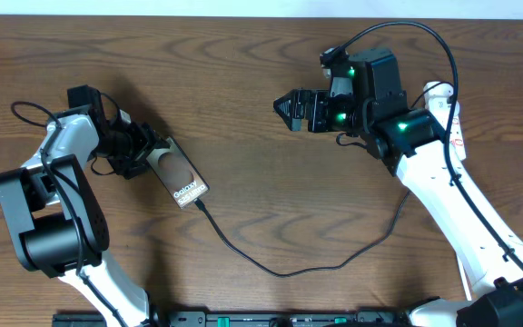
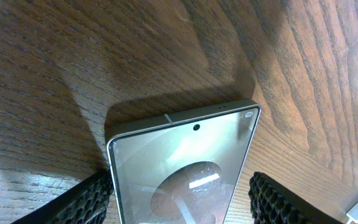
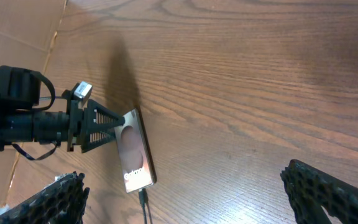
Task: Plug charger to phone and switch on socket
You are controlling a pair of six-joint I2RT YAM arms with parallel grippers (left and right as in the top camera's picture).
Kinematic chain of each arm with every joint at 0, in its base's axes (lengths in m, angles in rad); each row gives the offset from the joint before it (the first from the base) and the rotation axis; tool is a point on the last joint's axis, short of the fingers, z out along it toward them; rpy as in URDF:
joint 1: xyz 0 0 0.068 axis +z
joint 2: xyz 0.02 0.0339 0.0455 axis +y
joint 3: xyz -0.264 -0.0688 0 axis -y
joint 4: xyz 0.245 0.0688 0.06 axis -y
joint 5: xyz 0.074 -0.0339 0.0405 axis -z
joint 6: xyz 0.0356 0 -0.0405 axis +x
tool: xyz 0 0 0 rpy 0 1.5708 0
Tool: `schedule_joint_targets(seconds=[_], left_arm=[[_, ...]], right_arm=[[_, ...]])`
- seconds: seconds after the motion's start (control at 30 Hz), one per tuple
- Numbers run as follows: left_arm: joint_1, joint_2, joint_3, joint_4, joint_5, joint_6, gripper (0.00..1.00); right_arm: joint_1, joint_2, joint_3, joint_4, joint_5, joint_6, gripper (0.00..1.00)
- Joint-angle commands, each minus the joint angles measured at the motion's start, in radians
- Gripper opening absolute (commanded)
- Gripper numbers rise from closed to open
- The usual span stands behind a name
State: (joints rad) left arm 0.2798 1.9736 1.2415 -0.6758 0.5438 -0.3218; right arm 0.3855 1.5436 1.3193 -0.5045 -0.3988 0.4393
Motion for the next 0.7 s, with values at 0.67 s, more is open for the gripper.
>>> schedule_joint_targets(seconds=[0.67], left_arm=[[0.006,-0.179,-0.026,-0.036,-0.092,0.000,0.85]], right_arm=[[0.007,-0.012,0.012,-0.005,0.027,-0.011,0.99]])
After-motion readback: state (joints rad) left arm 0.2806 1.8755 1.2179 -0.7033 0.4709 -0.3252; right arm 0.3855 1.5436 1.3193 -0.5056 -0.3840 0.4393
